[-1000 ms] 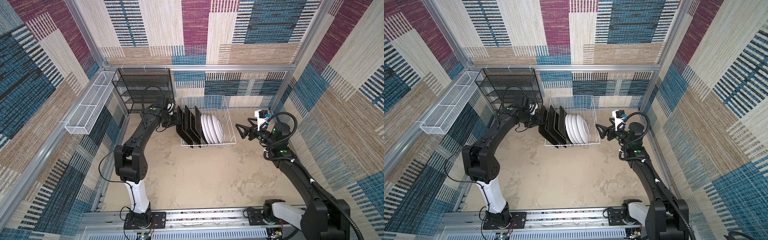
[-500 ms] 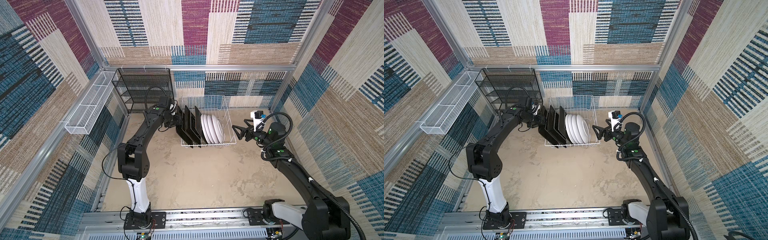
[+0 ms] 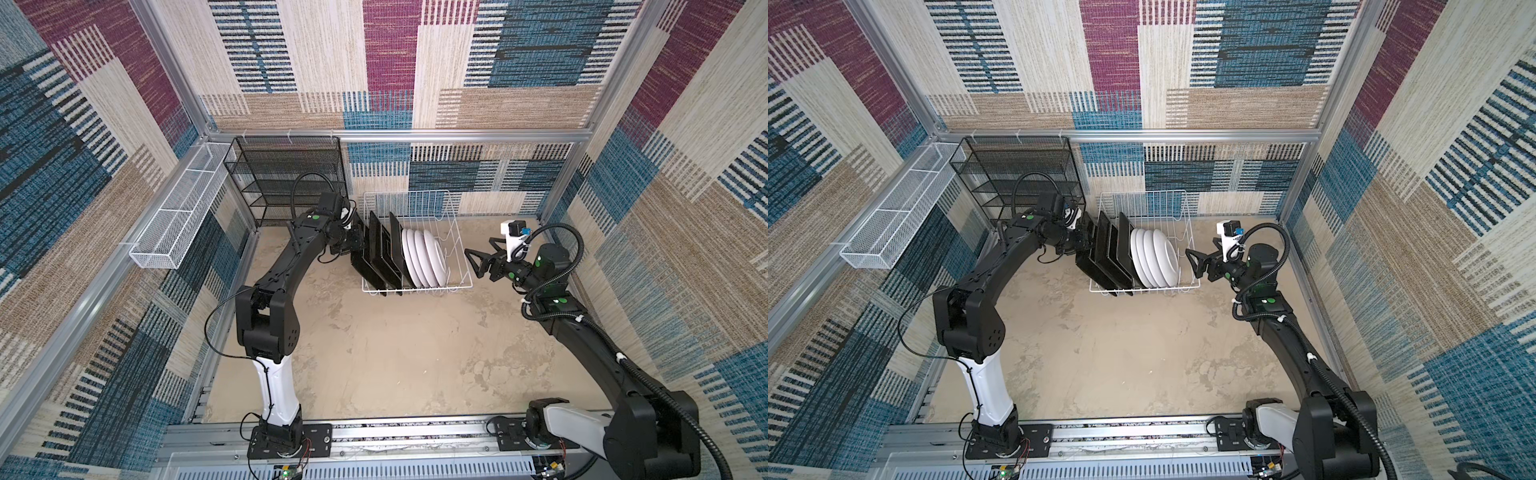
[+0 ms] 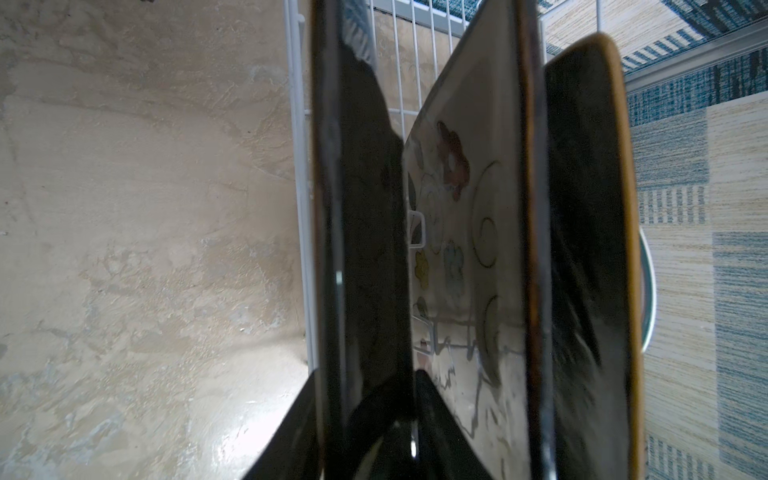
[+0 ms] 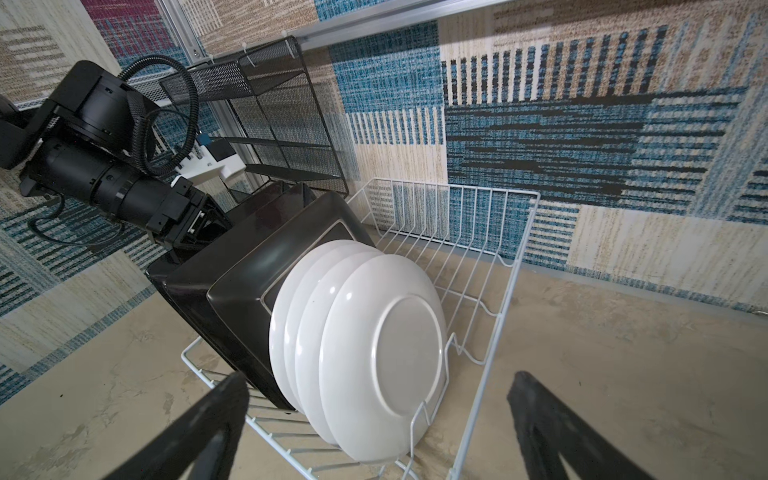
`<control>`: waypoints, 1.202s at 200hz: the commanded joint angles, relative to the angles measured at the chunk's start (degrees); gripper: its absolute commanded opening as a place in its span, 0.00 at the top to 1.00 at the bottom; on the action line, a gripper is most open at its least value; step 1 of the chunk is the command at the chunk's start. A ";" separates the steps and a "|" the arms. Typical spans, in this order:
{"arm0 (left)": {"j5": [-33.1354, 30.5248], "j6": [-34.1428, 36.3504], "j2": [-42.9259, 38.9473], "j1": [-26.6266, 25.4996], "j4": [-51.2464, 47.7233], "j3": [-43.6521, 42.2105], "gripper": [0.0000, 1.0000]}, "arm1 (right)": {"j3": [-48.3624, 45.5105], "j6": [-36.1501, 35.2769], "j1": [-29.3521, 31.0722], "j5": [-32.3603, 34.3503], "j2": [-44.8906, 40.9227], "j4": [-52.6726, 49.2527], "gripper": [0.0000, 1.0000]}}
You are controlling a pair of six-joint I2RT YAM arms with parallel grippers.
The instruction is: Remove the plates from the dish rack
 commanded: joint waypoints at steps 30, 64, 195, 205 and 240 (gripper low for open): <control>-1.97 -1.36 0.77 0.15 -2.41 -1.33 0.71 | 0.46 -0.57 0.02 2.62 -0.44 0.61 0.00; -0.71 -1.42 1.49 0.20 -2.48 -0.84 0.86 | 0.80 -0.69 0.09 3.71 -0.60 0.54 0.00; 6.16 -1.86 2.55 0.16 -2.38 0.22 1.00 | 1.33 0.19 0.10 4.71 -0.25 0.69 0.00; 6.13 -1.86 2.20 0.16 -2.44 0.29 1.00 | 1.25 0.26 0.15 4.87 -0.25 0.77 0.00; 4.96 -1.69 0.08 0.16 -2.42 0.51 1.00 | 1.43 0.28 0.10 4.64 0.35 0.95 0.00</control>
